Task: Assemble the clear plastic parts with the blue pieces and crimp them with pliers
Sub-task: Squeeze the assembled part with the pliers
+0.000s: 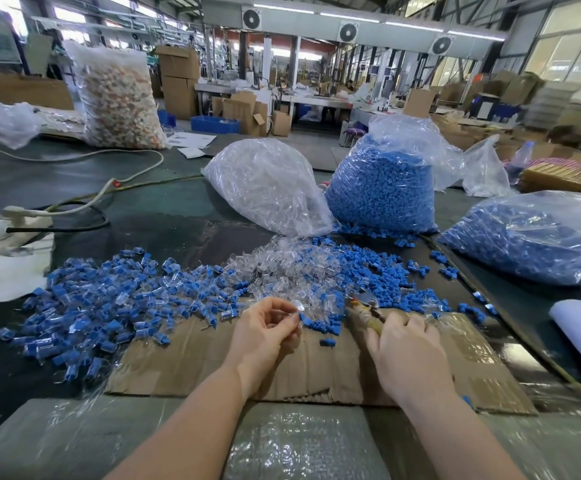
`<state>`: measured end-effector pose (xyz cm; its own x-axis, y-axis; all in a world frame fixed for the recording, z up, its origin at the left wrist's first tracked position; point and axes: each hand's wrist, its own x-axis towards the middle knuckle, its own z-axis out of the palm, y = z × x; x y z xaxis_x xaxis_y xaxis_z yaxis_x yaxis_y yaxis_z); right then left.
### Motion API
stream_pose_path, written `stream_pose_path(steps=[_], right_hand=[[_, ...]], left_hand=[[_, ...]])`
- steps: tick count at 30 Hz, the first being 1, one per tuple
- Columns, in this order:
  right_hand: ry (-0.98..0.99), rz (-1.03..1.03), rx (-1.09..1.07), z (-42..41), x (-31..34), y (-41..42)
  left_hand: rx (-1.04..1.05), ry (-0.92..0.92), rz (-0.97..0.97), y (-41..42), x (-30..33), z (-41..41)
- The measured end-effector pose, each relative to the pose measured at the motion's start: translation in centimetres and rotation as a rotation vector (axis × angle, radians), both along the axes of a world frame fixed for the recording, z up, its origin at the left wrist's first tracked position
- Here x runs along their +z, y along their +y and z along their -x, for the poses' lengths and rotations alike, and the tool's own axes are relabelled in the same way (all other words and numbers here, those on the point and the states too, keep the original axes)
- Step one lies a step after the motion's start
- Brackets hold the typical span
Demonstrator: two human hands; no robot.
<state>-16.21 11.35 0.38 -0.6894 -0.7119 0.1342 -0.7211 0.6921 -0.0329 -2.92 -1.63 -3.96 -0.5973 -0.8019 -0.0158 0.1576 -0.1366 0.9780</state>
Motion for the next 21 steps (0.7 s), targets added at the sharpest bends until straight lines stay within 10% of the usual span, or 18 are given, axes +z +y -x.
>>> stream_pose_path(steps=[7,21], right_hand=[[-0.695,0.196,0.249,-3.2,2.3,-0.9],[-0.860,-0.019,0.321,-4.3,4.6,-1.3]], left_hand=[[0.108,0.040,-0.030,-0.3,-0.3,0.3],[0.237,0.081,-0.128,-0.7,-0.2,0.4]])
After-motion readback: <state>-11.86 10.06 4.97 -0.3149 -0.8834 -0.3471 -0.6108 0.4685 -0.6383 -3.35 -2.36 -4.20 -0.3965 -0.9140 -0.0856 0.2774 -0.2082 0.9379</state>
